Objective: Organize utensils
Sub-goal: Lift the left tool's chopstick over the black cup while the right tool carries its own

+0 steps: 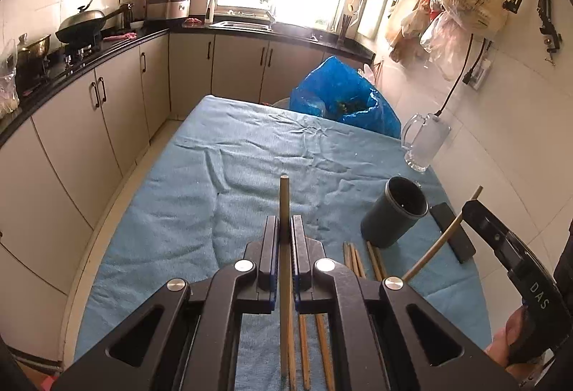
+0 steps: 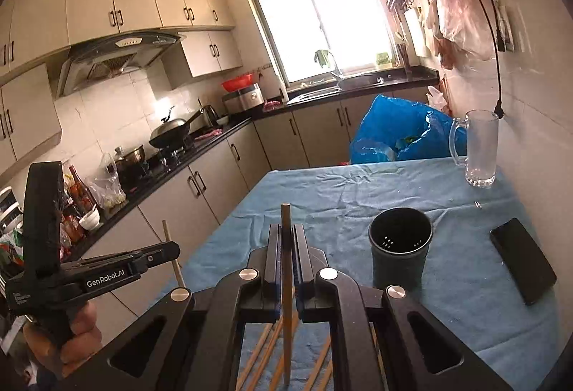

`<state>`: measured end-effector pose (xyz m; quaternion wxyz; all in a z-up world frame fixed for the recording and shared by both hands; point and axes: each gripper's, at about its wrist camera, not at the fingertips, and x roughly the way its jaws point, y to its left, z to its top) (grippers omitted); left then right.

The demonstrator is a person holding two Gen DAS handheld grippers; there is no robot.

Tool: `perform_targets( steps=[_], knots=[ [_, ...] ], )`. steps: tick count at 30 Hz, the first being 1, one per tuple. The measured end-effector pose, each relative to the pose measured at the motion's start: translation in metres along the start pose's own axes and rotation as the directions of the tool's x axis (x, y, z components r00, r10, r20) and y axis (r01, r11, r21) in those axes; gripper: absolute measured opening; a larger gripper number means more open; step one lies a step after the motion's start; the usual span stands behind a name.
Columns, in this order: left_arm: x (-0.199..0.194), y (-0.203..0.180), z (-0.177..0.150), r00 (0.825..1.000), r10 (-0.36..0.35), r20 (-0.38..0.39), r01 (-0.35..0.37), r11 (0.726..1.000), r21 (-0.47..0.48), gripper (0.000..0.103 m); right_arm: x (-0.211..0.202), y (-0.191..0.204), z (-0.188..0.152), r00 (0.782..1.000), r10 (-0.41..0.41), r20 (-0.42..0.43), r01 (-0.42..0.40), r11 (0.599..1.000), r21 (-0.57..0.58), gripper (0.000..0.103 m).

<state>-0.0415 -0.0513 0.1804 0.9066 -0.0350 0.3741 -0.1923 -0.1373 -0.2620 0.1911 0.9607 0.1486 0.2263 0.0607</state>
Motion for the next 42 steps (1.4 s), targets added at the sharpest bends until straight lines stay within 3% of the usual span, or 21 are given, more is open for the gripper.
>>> perform_targets(
  steps=[15,24,32,42],
  knots=[
    [-0.004,-0.015,0.012,1.000,0.009,0.019,-0.009,1.000,0.023,0.006,-0.016,-0.015,0.009,0.999,0.001,0.036,-0.003,0.999,0.036,0.006],
    [-0.009,-0.036,0.027,0.999,-0.025,0.025,0.024,0.998,0.050,0.006,-0.034,-0.025,0.019,0.997,-0.012,0.076,0.008,0.998,0.054,0.006],
    [-0.009,-0.061,0.054,0.997,-0.069,0.038,0.066,0.995,0.073,0.006,-0.051,-0.046,0.043,0.994,-0.035,0.108,0.025,0.995,0.092,0.007],
    [-0.027,-0.105,0.105,0.984,-0.146,0.104,0.134,0.984,0.113,0.006,-0.068,-0.069,0.099,0.981,-0.078,0.180,0.059,0.992,0.110,0.007]
  ],
)
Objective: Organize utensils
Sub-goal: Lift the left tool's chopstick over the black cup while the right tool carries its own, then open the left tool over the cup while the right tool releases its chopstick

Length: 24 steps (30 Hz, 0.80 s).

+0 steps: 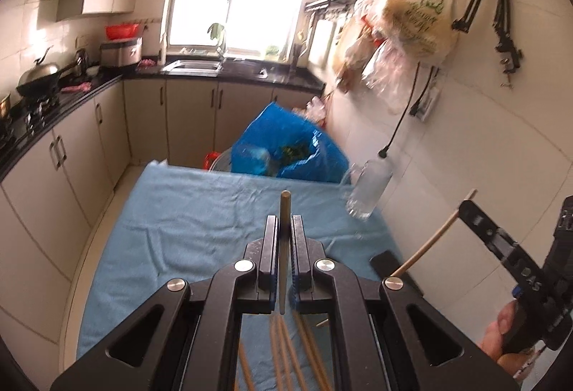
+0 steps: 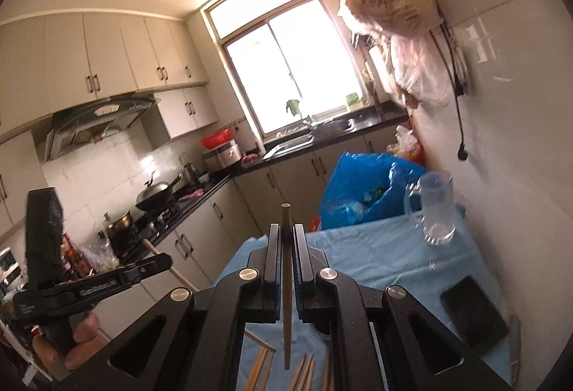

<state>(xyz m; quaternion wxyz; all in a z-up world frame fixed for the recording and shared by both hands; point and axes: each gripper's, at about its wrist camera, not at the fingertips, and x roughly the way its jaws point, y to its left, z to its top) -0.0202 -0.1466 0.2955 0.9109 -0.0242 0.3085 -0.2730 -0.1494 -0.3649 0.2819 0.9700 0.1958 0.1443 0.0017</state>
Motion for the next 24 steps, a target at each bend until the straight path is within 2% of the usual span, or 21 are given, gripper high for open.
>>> perform_targets(
  steps=[5,10,17,24],
  knots=[
    [0.010,-0.019,0.024,0.999,-0.038,0.019,0.038,0.999,0.002,0.006,0.011,-0.012,0.025,0.998,-0.050,0.027,0.050,0.999,-0.013,0.006],
    [0.043,-0.034,0.030,0.998,-0.058,-0.023,0.058,0.998,-0.005,0.006,0.037,-0.028,0.028,0.996,-0.087,0.002,0.087,0.996,-0.003,0.006],
    [0.101,-0.031,0.009,0.990,-0.043,-0.137,0.039,0.999,-0.025,0.006,0.079,-0.058,0.006,0.989,-0.118,-0.092,0.121,0.992,0.021,0.007],
    [0.128,-0.020,-0.007,0.984,-0.025,-0.176,0.018,0.999,-0.037,0.006,0.105,-0.071,-0.014,0.978,-0.124,-0.168,0.130,0.991,0.025,0.008]
  ],
)
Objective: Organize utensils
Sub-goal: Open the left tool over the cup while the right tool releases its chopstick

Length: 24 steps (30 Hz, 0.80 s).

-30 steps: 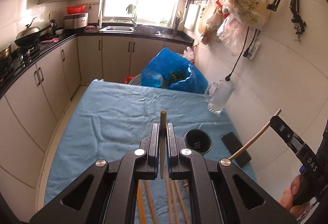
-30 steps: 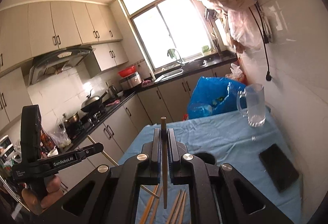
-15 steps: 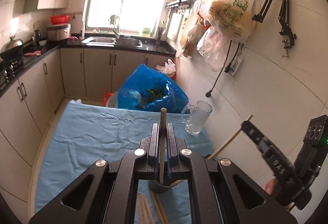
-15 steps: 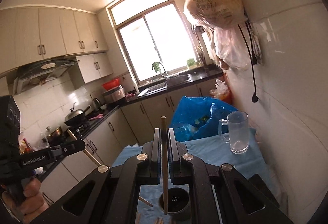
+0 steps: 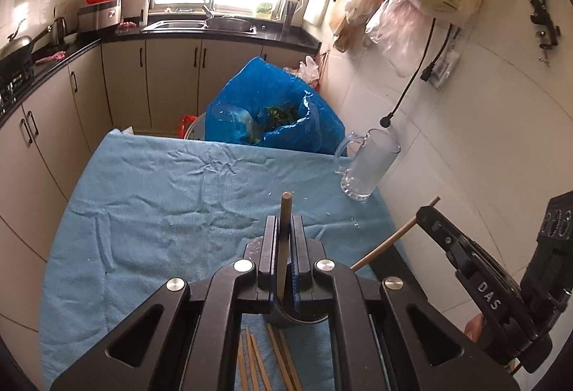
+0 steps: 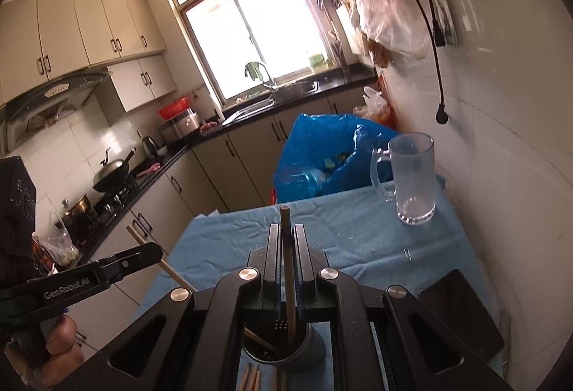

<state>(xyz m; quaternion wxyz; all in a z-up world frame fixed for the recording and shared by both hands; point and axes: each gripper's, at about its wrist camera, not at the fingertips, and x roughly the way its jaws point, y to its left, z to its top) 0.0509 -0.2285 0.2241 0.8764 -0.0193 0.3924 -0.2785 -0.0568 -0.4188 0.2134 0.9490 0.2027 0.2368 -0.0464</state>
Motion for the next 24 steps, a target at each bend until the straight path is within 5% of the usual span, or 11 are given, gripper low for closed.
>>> perform_targets(
  steps=[2,6,10,15,17,24],
  knots=[
    [0.002,0.002,-0.001,1.000,0.005,0.002,-0.005,1.000,-0.003,0.006,-0.001,0.000,-0.001,1.000,-0.007,0.002,0.007,1.000,-0.006,0.009],
    [-0.004,0.005,-0.001,1.000,-0.007,-0.001,0.007,1.000,-0.013,0.011,-0.009,0.000,0.001,1.000,-0.017,0.015,0.017,1.000,-0.003,0.035],
    [-0.023,0.004,-0.004,0.999,0.002,0.040,-0.002,1.000,0.001,0.025,-0.036,0.004,0.002,0.998,-0.025,0.065,0.027,0.999,-0.027,0.044],
    [-0.056,0.015,-0.021,0.995,0.017,0.096,-0.017,1.000,0.001,0.033,-0.092,0.010,-0.011,0.977,-0.090,0.196,0.103,0.993,-0.062,0.087],
    [-0.069,0.023,-0.032,0.991,0.039,0.125,-0.039,0.999,-0.001,0.040,-0.109,0.013,-0.025,0.964,-0.133,0.231,0.158,0.983,-0.093,0.096],
    [-0.096,0.061,-0.083,0.981,0.123,0.150,-0.120,0.992,-0.025,0.048,-0.130,0.010,-0.085,0.950,-0.203,0.237,0.240,0.961,-0.136,0.103]
  ],
)
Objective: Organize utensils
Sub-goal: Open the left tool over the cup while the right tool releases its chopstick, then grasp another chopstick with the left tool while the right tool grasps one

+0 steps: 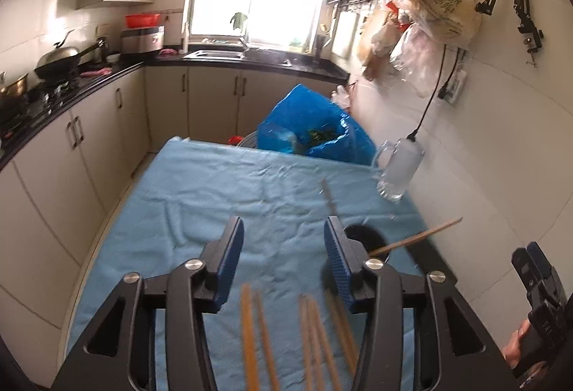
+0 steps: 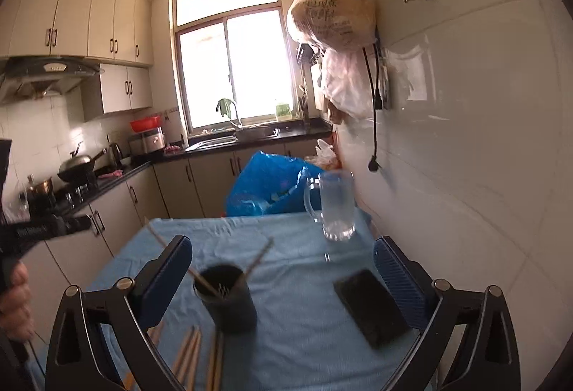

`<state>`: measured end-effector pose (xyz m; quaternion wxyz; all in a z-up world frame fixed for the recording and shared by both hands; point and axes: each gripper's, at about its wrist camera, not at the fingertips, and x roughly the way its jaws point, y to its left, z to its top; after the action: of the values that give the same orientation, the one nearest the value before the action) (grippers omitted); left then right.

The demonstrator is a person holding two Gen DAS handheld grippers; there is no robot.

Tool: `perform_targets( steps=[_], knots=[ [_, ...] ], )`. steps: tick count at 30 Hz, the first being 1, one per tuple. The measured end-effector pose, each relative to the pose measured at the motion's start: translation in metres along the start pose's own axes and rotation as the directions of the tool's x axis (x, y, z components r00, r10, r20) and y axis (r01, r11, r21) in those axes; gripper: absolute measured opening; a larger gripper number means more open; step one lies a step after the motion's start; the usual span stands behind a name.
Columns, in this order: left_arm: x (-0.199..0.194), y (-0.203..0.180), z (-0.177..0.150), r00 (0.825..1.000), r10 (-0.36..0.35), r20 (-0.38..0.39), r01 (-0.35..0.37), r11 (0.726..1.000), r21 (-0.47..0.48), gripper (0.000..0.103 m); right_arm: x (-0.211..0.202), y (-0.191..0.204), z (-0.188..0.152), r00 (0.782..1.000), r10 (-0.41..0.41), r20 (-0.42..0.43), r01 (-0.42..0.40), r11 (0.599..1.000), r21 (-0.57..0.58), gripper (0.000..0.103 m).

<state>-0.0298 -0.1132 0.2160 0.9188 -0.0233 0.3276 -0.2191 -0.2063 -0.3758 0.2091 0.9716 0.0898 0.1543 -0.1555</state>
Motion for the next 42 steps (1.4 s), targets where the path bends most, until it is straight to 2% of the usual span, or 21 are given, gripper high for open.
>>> perform_targets(
  steps=[2,4,6,10,12,15,17,21,22,25,28,34,35,36,40,42],
  knots=[
    [0.000,0.014,-0.018,0.999,0.025,-0.021,-0.025,1.000,-0.008,0.048,-0.005,-0.001,-0.017,1.000,0.013,0.008,-0.013,1.000,0.001,0.103],
    [0.006,0.024,-0.035,0.997,0.050,-0.052,-0.050,0.999,-0.012,0.048,0.000,0.002,-0.034,0.998,0.033,-0.062,-0.035,0.999,-0.020,0.103],
    [0.013,0.035,-0.051,0.994,0.067,-0.091,-0.069,0.997,-0.023,0.048,0.004,0.005,-0.046,0.994,0.051,-0.098,-0.052,0.999,-0.011,0.100],
    [0.033,0.056,-0.081,0.978,0.090,-0.188,-0.102,0.993,-0.053,0.048,0.022,0.010,-0.068,0.967,0.113,-0.228,-0.106,0.994,0.039,0.094],
    [0.041,0.064,-0.094,0.970,0.090,-0.225,-0.107,0.992,-0.068,0.048,0.029,0.016,-0.075,0.957,0.127,-0.262,-0.121,0.992,0.039,0.093],
    [0.049,0.073,-0.114,0.961,0.108,-0.254,-0.129,0.989,-0.070,0.048,0.042,0.031,-0.083,0.913,0.175,-0.368,-0.175,0.984,0.034,0.082],
    [0.055,0.076,-0.121,0.955,0.124,-0.268,-0.146,0.987,-0.061,0.048,0.052,0.037,-0.090,0.888,0.174,-0.425,-0.176,0.984,0.035,0.077],
    [0.071,0.082,-0.138,0.941,0.135,-0.309,-0.158,0.986,-0.051,0.048,0.070,0.053,-0.107,0.829,0.189,-0.526,-0.183,0.981,0.064,0.050],
    [0.074,0.084,-0.142,0.939,0.136,-0.317,-0.160,0.986,-0.051,0.048,0.075,0.057,-0.109,0.815,0.199,-0.544,-0.194,0.979,0.068,0.046],
    [0.080,0.090,-0.150,0.934,0.141,-0.328,-0.167,0.985,-0.053,0.048,0.088,0.077,-0.116,0.774,0.219,-0.594,-0.219,0.973,0.074,0.042],
    [0.083,0.095,-0.153,0.934,0.143,-0.327,-0.170,0.984,-0.054,0.048,0.104,0.092,-0.118,0.744,0.221,-0.631,-0.227,0.971,0.073,0.037],
    [0.081,0.093,-0.162,0.945,0.155,-0.287,-0.165,0.986,-0.009,0.053,0.150,0.118,-0.120,0.693,0.218,-0.687,-0.197,0.974,0.109,0.030],
    [0.081,0.093,-0.161,0.947,0.149,-0.285,-0.159,0.987,-0.011,0.055,0.157,0.121,-0.121,0.685,0.215,-0.696,-0.192,0.975,0.112,0.024],
    [0.081,0.095,-0.161,0.949,0.137,-0.283,-0.149,0.989,-0.021,0.055,0.164,0.124,-0.122,0.676,0.210,-0.706,-0.183,0.976,0.115,0.023],
    [0.081,0.098,-0.161,0.954,0.111,-0.280,-0.126,0.991,-0.037,0.059,0.188,0.135,-0.128,0.671,0.161,-0.724,-0.144,0.986,0.086,0.022],
    [0.081,0.098,-0.161,0.955,0.101,-0.277,-0.117,0.992,-0.042,0.060,0.199,0.138,-0.131,0.662,0.153,-0.734,-0.137,0.987,0.082,0.021]
  ],
)
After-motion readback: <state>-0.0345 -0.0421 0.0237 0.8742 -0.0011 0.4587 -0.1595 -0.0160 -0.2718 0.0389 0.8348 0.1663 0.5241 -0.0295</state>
